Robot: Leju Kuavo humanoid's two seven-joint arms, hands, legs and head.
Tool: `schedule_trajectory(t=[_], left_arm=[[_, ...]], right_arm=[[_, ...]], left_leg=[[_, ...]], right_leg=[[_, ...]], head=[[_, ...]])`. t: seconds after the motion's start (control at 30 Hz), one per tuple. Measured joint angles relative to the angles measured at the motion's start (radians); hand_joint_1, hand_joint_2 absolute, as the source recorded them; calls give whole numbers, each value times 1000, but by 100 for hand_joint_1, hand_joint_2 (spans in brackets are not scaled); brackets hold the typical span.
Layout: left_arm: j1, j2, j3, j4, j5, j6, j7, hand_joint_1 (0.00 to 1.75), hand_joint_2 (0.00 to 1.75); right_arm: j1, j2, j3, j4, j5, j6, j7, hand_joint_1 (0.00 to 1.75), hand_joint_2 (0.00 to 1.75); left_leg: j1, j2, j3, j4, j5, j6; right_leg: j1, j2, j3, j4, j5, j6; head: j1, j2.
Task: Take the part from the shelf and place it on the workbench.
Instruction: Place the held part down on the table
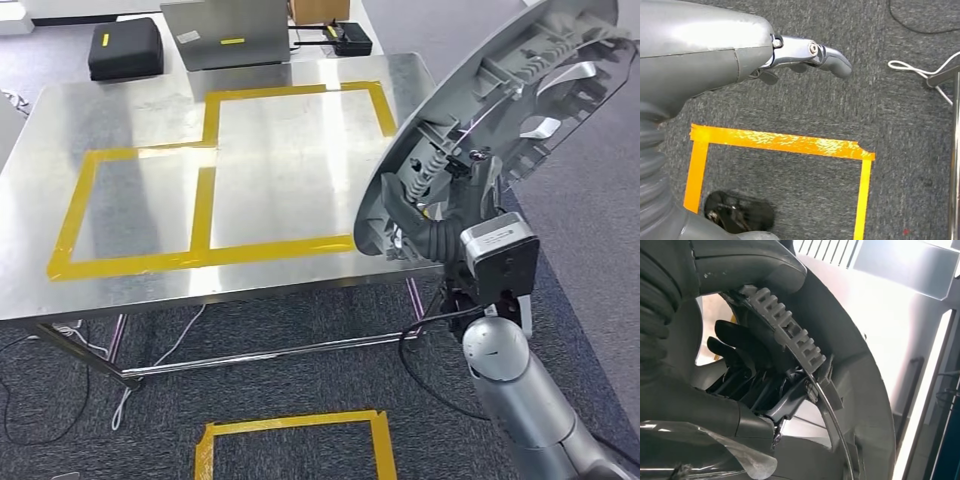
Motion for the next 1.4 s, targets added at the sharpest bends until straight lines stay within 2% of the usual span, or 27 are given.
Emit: schedule_trajectory(t=[0.03,0.07,0.13,0.2,0.3,0.33,0.37,0.47,0.5,0.53,0.57,0.63,0.67,0.7,0.73,0.83,0.9,1.0,1.03,1.07,1.1,1.17,1.2,1.23,1.3,1.33,1.4], left_arm=[[1,1,0,0,0,0,0,0,175],[1,2,-1,0,0,0,0,0,175],[3,3,-1,0,0,0,0,0,175],[5,3,-1,0,0,-1,0,0,175],[4,2,-2,0,0,-1,0,0,175],[3,2,-3,0,0,-1,0,0,175],[1,2,-4,0,0,-2,0,0,175],[-4,2,-8,0,0,-2,0,0,175],[-5,3,-9,0,0,-2,0,0,175],[-5,3,-10,0,0,-1,0,0,175],[-6,3,-10,0,0,-1,0,0,175],[-6,0,-12,0,0,-1,0,0,175],[-6,-1,-14,1,0,0,0,0,175],[-7,-3,-16,1,0,1,0,0,175],[-8,-5,-18,1,0,1,0,0,175],[-12,-4,-24,1,0,4,0,0,175],[-15,-5,-28,2,0,7,0,0,175],[-16,-5,-34,2,0,11,0,0,175],[-15,-4,-35,2,0,12,0,0,175],[-15,-3,-37,2,0,12,0,0,175],[-14,-3,-39,2,0,13,0,0,175],[-15,-2,-44,2,0,14,0,0,175],[-15,-2,-46,3,0,14,1,0,175],[-16,-2,-49,3,0,15,2,0,175],[-17,-3,-55,4,-1,16,4,0,175],[-18,-4,-58,4,-2,16,4,0,175],[-18,-6,-63,4,-3,16,4,0,175]], right_arm=[[-1,1,1,5,0,0,2,175,175],[-2,2,2,9,0,1,3,175,175],[-7,4,4,18,0,1,3,175,175],[-14,7,7,26,0,1,3,175,175],[-23,8,10,34,0,0,7,175,175],[-27,8,11,36,0,0,8,175,175],[-33,8,11,38,1,0,10,175,175],[-54,10,15,51,4,0,16,175,175],[-57,10,18,58,5,-1,19,175,175],[-58,10,20,65,5,-1,23,175,175],[-60,10,21,72,5,-2,27,175,175],[-69,10,22,85,4,-3,32,175,175],[-75,11,23,91,3,-4,34,175,175],[-82,12,24,98,2,-5,35,175,175],[-88,14,25,103,0,-5,37,175,175],[-97,20,26,113,-5,-6,40,175,175],[-101,24,27,120,-6,-5,42,175,175],[-107,31,33,135,-7,3,47,175,175],[-107,33,37,141,-8,8,50,175,175],[-107,35,42,147,-10,13,54,175,175],[-108,37,46,153,-11,17,59,175,175],[-112,43,54,163,-13,27,67,175,175],[-115,45,59,168,-13,32,72,175,175],[-119,47,64,174,-12,37,76,175,175],[-126,50,73,185,-12,47,87,175,175],[-130,52,78,190,-12,50,92,175,175],[-138,55,86,204,-12,55,98,175,175]], left_leg=[[0,0,-13,-6,0,1],[1,0,-12,-43,24,1],[1,1,6,-161,127,4],[-2,3,18,-235,192,14],[-5,3,32,-251,193,39],[-3,3,42,-257,190,46],[-1,2,53,-261,186,53],[0,1,75,-265,166,64],[0,0,84,-265,158,64],[0,-2,96,-265,148,64],[-1,-4,110,-265,137,63],[-4,-7,138,-266,115,60],[-6,-8,149,-267,106,57],[-5,-8,155,-269,97,51],[-5,-8,159,-269,92,45],[-6,-6,173,-268,88,33],[-7,-4,156,-227,83,26],[-1,-2,60,-62,28,8],[3,-1,30,-24,11,2],[6,-1,10,-13,14,-4],[9,-1,4,-35,43,-8],[15,-1,22,-146,144,-16],[15,0,32,-197,176,-17],[13,1,38,-229,190,-12],[9,2,40,-249,184,2],[9,1,41,-251,186,7],[10,-2,39,-253,189,7]], right_leg=[[0,1,13,0,-10,1],[0,1,28,0,-21,3],[0,1,58,2,-45,9],[3,3,68,1,-64,21],[2,5,74,0,-72,42],[2,4,68,19,-73,47],[2,3,47,56,-78,51],[1,2,-84,246,-133,61],[1,2,-121,284,-150,62],[1,2,-142,290,-150,60],[2,2,-146,260,-125,56],[9,1,-126,134,-17,37],[13,0,-115,76,24,27],[18,0,-103,39,51,19],[21,0,-96,22,58,13],[20,-1,-72,7,50,5],[11,-4,-47,-7,46,1],[4,-5,-18,-15,28,-2],[3,-5,-10,-15,21,-2],[2,-4,-1,-14,13,-1],[0,-3,9,-12,5,0],[-4,-1,25,-8,-11,7],[-5,0,29,-5,-17,12],[-5,2,28,-2,-22,18],[-3,4,19,4,-28,25],[-3,4,15,5,-29,24],[-3,4,15,5,-28,20]], head=[[0,0],[0,0],[0,0],[0,0],[2,0],[2,0],[4,0],[8,0],[8,0],[8,0],[8,0],[8,0],[7,0],[7,0],[7,0],[10,0],[7,0],[2,0],[2,0],[2,0],[2,0],[2,0],[0,0],[-1,0],[-4,0],[-3,0],[-3,0]])
